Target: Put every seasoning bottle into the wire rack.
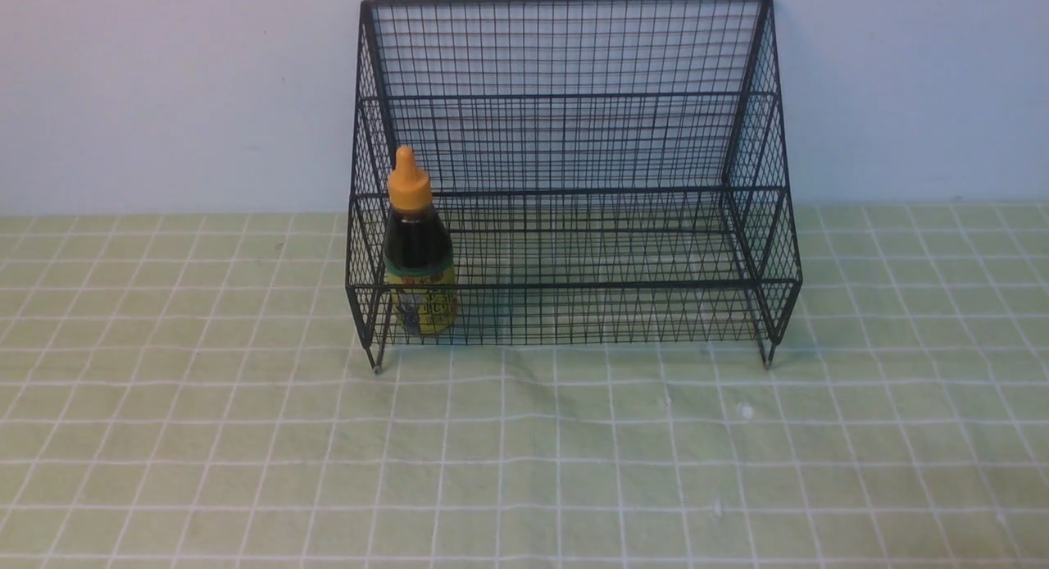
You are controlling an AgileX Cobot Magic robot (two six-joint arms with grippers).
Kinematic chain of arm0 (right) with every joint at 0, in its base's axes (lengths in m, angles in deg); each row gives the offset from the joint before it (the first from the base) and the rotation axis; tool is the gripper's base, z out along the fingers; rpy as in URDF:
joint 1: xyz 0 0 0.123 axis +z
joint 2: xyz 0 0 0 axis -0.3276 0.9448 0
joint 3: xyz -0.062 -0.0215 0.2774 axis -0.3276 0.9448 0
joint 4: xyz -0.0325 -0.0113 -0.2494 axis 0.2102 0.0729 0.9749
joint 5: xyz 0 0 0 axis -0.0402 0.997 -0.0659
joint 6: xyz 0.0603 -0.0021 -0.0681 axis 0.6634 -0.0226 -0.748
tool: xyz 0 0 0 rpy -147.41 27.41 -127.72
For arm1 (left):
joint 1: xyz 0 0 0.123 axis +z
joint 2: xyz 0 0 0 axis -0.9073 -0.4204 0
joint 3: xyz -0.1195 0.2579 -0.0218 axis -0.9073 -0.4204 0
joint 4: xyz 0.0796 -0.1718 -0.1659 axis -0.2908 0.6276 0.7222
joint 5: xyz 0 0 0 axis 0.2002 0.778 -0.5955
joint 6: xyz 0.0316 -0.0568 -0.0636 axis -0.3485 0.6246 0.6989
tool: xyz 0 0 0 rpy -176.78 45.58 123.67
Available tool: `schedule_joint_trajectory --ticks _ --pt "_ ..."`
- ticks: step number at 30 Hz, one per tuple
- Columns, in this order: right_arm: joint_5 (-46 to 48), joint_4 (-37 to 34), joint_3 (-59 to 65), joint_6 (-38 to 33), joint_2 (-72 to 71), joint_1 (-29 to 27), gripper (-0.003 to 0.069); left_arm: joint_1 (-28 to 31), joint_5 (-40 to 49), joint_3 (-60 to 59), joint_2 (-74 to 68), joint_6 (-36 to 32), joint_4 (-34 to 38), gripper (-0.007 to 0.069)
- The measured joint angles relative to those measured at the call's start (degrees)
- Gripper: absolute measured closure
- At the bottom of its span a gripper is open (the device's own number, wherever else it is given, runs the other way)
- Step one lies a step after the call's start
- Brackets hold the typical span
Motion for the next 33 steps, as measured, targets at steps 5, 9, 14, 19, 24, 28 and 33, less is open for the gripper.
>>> schedule_joint_trajectory --ticks 5,9,14,19,24,28,33 --pt "-0.06 0.0 0.0 0.0 0.0 0.0 0.0673 0.04 0.36 -4.55 9.81 0.26 0.2 0.0631" --pt "-0.06 -0.31 0.0 0.0 0.0 0.0 0.0673 0.04 0.55 -6.79 9.97 0.33 -0.31 0.0631" --pt "-0.06 -0.31 0.0 0.0 0.0 0.0 0.0673 0.19 0.47 -10.66 9.84 -0.22 -0.95 0.0631" --pt "-0.06 -0.31 0.0 0.0 0.0 0.0 0.0673 5.41 0.12 -18.4 9.84 -8.8 3.17 0.0631" --pt "-0.06 -0.31 0.0 0.0 0.0 0.0 0.0673 14.77 -0.01 -27.66 9.84 -14.68 8.06 0.0631" --pt "-0.06 -0.31 0.0 0.0 0.0 0.0 0.0673 18.13 -0.2 -32.71 9.84 -14.84 8.3 0.0631" --pt "-0.06 -0.31 0.0 0.0 0.0 0.0 0.0673 18.23 -1.18 -36.88 9.78 -14.79 6.57 0.0631"
